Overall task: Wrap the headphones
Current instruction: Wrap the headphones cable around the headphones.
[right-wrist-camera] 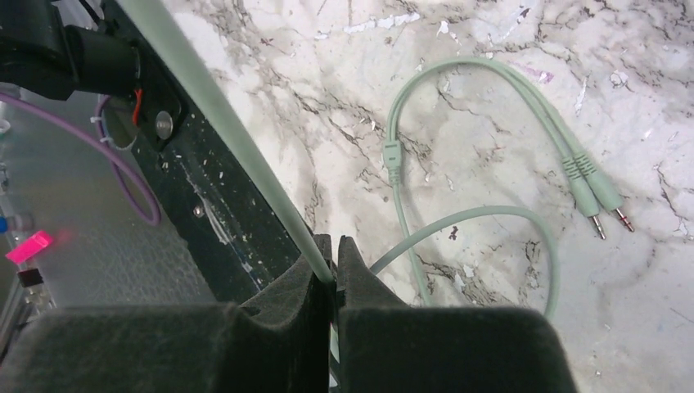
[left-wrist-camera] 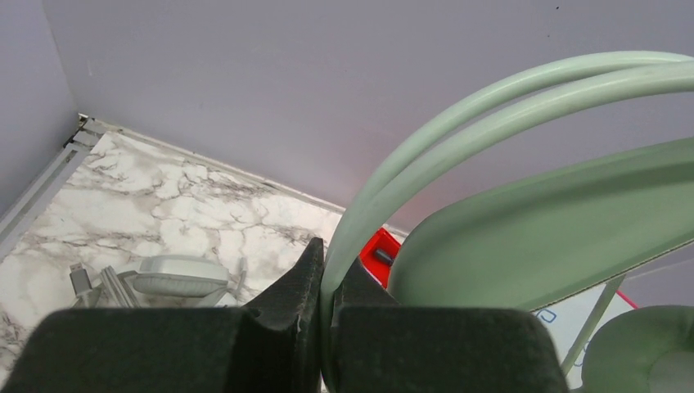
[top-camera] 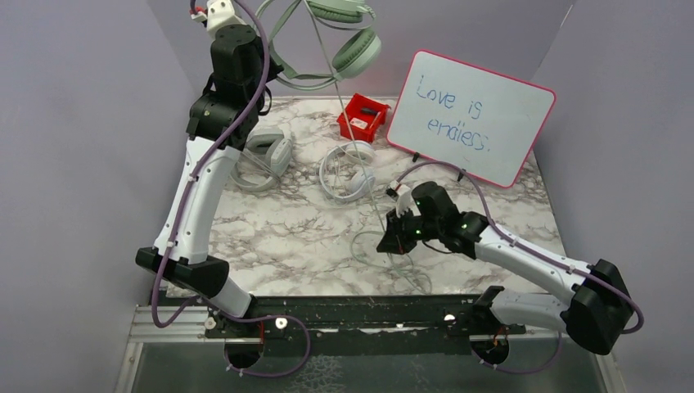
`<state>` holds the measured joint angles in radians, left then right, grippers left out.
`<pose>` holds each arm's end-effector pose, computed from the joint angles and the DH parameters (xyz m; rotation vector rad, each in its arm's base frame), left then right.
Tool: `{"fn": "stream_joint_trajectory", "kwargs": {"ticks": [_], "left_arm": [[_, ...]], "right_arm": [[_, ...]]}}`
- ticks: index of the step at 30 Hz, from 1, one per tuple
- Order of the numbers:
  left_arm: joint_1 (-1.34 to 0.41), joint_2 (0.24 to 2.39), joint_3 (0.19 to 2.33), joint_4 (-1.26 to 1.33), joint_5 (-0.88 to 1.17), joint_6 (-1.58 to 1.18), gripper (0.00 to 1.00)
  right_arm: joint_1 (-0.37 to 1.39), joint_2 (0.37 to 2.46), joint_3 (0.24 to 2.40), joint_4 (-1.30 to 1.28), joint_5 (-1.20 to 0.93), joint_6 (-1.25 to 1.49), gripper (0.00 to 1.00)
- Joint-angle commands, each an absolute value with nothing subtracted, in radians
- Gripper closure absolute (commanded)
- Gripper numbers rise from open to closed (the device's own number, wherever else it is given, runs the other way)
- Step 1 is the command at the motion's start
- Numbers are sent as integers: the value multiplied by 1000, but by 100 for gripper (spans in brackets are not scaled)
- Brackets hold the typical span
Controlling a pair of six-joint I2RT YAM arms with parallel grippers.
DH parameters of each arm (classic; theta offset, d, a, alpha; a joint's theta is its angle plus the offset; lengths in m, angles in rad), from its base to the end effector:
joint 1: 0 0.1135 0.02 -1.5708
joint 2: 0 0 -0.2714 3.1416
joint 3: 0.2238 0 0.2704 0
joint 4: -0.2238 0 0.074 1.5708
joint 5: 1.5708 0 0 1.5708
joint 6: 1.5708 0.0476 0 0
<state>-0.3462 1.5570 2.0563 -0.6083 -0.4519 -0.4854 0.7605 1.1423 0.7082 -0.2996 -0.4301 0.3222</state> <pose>0.3223 -0.0942 0.5511 -0.4513 1.6129 -0.2491 0.1738 0.1927 0.2254 -0.7629 2.3332 1.0174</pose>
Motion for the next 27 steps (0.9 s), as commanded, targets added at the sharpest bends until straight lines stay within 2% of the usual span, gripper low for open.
{"fn": "stream_joint_trajectory", "kwargs": {"ticks": [1,4,8,13,18,22,27], "left_arm": [[-331,1506,2073,-448,-485,-525,100],[-332,1514,2076,-443,-523,-498,100],[-331,1554,2106,-423,-575,-454,100],[-333,1627,2112,-383,-710,-292,100],[-332,1635,1937,-239,-811,-70,100],[-334,1597,1778,-180,-771,-5,100],[-409,1506,1580,-108,-770,148,100]], "right_arm": [[772,1098,697,-303,-395,345,99],[772,1050,702,-339,-371,321,99],[774,1023,734,-353,-589,267,99],[797,963,847,-444,-629,224,99],[798,936,1026,-544,-653,175,99],[797,961,1185,-626,-627,127,99],[798,1052,1405,-795,-422,17,99]]}}
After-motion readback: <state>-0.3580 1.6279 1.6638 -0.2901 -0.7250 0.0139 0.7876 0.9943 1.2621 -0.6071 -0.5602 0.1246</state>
